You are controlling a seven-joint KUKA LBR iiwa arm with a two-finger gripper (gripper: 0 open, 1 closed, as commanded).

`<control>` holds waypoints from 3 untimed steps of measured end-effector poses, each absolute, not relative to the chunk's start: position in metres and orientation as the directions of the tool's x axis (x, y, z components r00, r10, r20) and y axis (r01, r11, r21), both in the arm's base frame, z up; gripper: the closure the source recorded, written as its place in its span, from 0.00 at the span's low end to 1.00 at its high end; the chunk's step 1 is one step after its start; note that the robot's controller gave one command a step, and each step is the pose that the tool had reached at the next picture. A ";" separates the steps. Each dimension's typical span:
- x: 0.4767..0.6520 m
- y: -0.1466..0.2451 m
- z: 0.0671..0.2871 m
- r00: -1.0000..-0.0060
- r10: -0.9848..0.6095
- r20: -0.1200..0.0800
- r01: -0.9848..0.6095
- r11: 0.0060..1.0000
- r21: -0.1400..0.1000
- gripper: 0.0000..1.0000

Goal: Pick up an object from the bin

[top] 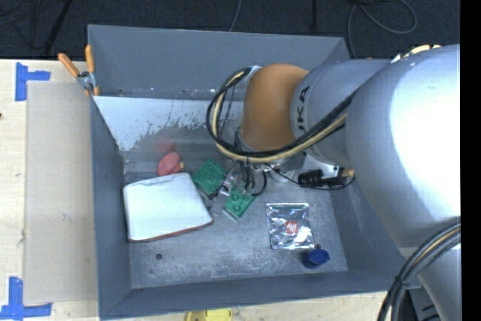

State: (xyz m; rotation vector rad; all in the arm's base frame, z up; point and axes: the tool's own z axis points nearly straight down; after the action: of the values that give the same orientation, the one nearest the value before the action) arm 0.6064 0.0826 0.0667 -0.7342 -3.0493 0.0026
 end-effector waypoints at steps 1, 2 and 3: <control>0.607 0.083 0.067 -0.891 0.454 0.004 0.454 0.891 -0.003 0.00; 0.607 0.083 0.068 -0.891 0.453 0.004 0.453 0.891 -0.002 1.00; 0.609 0.083 0.156 -0.893 0.451 -0.006 0.451 0.893 0.005 1.00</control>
Offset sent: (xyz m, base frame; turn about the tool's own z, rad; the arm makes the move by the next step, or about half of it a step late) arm 0.0000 0.0000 0.0000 0.0000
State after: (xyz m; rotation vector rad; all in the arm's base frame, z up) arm 0.6091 0.0834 0.1557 -0.7292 -3.0628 -0.0050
